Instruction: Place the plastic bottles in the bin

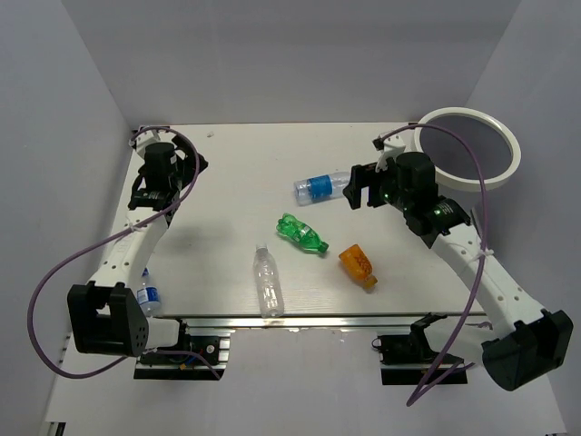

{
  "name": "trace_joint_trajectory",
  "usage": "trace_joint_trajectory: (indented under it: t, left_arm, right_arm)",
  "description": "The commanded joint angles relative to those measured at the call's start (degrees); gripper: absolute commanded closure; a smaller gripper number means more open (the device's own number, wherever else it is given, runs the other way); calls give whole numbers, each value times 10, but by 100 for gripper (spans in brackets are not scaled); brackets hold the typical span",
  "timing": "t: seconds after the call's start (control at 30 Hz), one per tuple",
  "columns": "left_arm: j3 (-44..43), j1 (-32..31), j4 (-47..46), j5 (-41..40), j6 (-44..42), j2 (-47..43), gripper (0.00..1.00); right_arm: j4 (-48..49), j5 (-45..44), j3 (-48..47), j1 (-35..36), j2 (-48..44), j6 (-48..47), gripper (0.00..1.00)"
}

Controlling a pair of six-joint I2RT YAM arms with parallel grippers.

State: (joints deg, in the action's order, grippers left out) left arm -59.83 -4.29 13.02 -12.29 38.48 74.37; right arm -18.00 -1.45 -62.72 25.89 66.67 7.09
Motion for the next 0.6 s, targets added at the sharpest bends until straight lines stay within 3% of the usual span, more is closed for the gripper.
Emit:
trace_joint_trajectory:
  t: [0.0, 0.2, 0.33, 0.57]
  left_arm:
    - [-43, 0, -3, -16, -33, 7, 2]
    - [-43, 1, -39, -28, -51, 9, 2]
    - [-43, 1, -46, -22, -67, 24, 2]
    - [-42, 0, -30, -36, -80, 42, 2]
  right_arm:
    - [-27, 135, 22, 0, -38, -49, 11]
    - [-91, 133, 96, 4, -56, -25, 11]
    - [-88, 28, 160, 10, -58, -3, 11]
    - [-3, 85, 247, 41, 5, 25, 11]
